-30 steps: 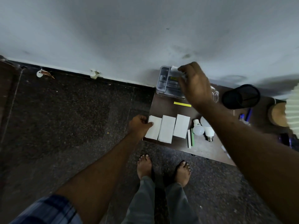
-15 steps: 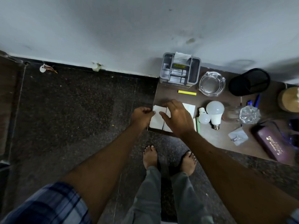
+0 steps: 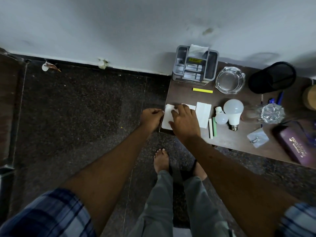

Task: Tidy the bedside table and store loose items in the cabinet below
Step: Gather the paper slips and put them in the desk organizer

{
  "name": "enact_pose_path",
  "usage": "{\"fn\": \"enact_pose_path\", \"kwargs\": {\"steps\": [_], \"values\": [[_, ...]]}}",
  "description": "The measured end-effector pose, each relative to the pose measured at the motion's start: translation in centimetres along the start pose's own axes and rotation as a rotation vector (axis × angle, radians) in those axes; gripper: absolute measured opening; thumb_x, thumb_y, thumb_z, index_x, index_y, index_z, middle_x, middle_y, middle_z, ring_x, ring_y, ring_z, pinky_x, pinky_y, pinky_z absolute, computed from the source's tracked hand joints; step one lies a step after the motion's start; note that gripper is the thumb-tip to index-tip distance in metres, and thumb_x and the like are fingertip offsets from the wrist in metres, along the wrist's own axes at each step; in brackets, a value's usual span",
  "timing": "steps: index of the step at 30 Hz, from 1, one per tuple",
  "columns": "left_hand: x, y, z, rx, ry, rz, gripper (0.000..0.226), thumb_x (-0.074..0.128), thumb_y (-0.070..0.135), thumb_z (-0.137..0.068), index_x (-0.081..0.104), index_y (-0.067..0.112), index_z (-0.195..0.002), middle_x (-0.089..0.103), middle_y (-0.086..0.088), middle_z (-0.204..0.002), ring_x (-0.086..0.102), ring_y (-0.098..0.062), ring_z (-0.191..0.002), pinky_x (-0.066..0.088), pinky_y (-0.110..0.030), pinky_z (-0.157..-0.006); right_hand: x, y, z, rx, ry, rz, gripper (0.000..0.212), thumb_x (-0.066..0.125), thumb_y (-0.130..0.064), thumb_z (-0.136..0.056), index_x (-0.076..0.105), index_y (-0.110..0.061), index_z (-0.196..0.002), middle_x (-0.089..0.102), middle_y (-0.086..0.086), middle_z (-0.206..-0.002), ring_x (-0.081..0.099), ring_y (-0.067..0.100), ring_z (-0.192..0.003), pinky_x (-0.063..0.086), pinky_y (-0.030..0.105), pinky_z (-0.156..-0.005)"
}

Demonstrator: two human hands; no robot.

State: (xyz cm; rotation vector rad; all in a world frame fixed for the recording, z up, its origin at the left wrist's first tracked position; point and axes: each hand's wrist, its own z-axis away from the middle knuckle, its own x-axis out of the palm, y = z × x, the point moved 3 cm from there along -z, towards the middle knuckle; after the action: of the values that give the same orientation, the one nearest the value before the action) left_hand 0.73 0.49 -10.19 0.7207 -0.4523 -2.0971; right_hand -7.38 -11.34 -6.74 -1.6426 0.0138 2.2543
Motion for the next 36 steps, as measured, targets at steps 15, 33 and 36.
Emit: {"fn": "enact_pose_path", "kwargs": {"steps": [15,33,36], "values": [[-0.7,1.4,-0.7,0.192,0.045,-0.228,0.018,0.078,0.012,-0.082,0.075,0.007,-0.1,0.075,-0.009,-0.1,0.067,-0.016,-0.081,0.055,-0.029,-0.074,-0.5,-0.5,-1.8,0.014,0.034,-0.173,0.049,0.076,-0.03,-0.086,0.065,-0.01,-0.129,0.057,0.012,-0.14,0.051,0.032,-0.13,0.045,0.045,-0.107],[0.5,9.2,3.3,0.589,-0.285,-0.172,0.012,0.073,0.009,-0.088,0.068,0.006,-0.098,0.071,-0.011,-0.092,0.066,-0.012,-0.08,0.053,-0.022,-0.073,-11.4,6.8,-3.3,-0.067,-0.041,-0.561,0.02,0.072,-0.021,-0.092,0.071,-0.015,-0.111,0.07,-0.004,-0.098,0.062,0.012,-0.086,0.053,0.032,-0.077],[1.4,11.5,4.0,0.635,-0.273,-0.137,0.013,0.074,0.009,-0.087,0.069,0.005,-0.099,0.071,-0.009,-0.092,0.066,-0.012,-0.081,0.053,-0.017,-0.073,-13.6,7.9,-3.9,-0.063,-0.014,-0.523,0.015,0.073,-0.019,-0.092,0.072,-0.012,-0.105,0.073,0.002,-0.098,0.066,0.016,-0.086,0.046,0.023,-0.071]]}}
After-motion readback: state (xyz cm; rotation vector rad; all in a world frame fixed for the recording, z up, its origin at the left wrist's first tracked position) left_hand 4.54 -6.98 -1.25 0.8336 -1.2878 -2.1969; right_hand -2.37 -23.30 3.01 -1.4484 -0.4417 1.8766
